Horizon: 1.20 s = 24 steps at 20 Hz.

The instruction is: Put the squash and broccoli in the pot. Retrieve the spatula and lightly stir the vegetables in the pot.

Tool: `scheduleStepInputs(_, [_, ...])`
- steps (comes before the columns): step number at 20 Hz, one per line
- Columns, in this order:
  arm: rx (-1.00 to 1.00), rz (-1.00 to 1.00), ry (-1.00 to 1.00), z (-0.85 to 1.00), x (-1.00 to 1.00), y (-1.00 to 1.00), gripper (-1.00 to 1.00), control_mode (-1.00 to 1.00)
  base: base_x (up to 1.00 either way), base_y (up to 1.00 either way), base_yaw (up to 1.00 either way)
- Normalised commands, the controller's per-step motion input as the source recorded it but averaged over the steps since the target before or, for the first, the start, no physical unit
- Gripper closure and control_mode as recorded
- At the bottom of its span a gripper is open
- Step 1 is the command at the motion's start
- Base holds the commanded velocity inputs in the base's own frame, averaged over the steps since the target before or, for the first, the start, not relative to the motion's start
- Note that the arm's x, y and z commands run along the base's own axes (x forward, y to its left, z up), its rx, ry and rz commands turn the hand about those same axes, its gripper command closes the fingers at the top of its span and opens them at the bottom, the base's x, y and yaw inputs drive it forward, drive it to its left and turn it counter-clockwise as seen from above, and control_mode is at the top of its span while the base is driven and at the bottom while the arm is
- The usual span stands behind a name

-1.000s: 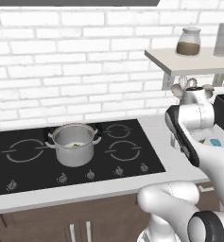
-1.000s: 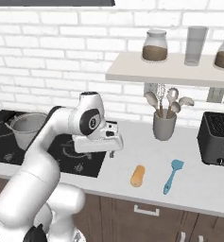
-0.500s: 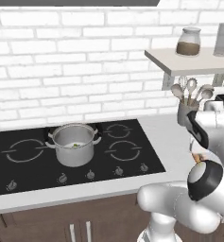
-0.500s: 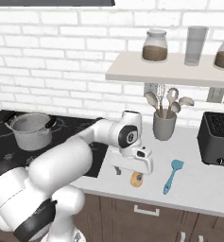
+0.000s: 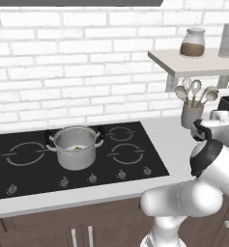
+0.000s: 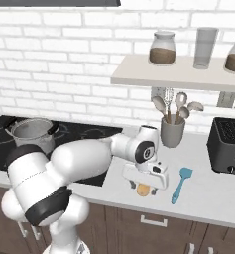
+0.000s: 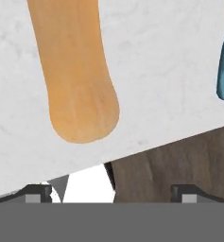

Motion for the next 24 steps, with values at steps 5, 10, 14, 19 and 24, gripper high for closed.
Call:
scheduleStepInputs(5, [-0.01, 0.00, 0.00, -0.47, 0.40, 0.02, -1.00, -1.00, 0.00, 0.00, 0.00])
scheduleStepInputs(10, [0.00, 0.00, 0.00, -0.49, 0.40, 0.00, -1.00, -1.00, 0.00, 0.00, 0.00])
scheduleStepInputs(14, [0.00, 0.00, 0.00, -0.35, 0.26, 0.00, -1.00, -1.00, 0.00, 0.00, 0.00])
scheduleStepInputs(19, [0.00, 0.01, -0.08, -0.06, -0.07, 0.03, 1.00, -1.00, 0.00, 0.00, 0.00])
scheduleStepInputs(24, [0.00, 0.02, -0.11, 0.39, -0.04, 0.79, 1.00, -1.00, 0.00, 0.00, 0.00])
